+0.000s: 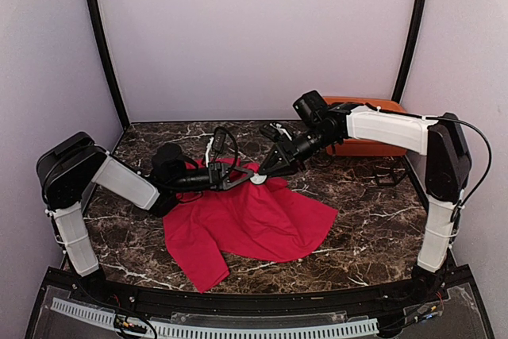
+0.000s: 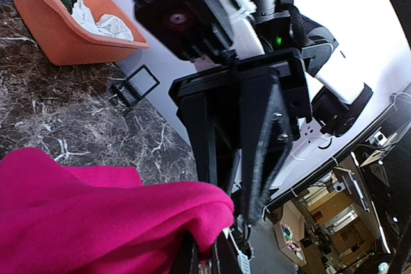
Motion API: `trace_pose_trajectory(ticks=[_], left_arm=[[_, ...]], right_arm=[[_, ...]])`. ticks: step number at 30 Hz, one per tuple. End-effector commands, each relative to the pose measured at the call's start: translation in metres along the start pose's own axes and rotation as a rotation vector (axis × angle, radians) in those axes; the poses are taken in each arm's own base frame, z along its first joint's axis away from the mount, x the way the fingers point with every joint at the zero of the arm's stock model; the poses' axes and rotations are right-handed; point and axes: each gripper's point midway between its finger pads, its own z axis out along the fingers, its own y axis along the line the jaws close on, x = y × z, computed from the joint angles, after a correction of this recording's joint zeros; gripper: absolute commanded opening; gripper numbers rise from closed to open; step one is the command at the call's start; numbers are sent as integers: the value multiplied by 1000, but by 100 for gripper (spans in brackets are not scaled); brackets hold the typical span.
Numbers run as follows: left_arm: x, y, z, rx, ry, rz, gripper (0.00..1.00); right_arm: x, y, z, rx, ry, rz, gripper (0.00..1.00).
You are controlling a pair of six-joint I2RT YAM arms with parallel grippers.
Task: Pin the brooch onto the clothing
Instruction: Pin the brooch onto the flattened clothing.
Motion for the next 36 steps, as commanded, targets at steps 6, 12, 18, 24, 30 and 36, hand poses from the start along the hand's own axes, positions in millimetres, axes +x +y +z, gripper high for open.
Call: trace_pose_trajectory(ticks=[6, 12, 18, 24, 30, 36], left_arm=[[-15, 6, -12, -199, -34, 150, 1], [-17, 11, -19, -276, -51, 178, 1], [-14, 13, -20, -300, -50, 177, 1], [-13, 13, -20, -321, -39, 197, 1], [-12, 13, -22, -342, -39, 207, 1], [-13, 13, -24, -360, -40, 217, 1]], right_arm=[[-10, 1, 4, -2, -11, 71, 43], [-15, -14, 14, 52, -22, 167, 47], [-23, -16, 16, 83, -59, 181, 48], [-30, -20, 15, 113, -86, 218, 48], [-32, -24, 17, 143, -99, 241, 45], [-30, -22, 25, 160, -82, 239, 44]])
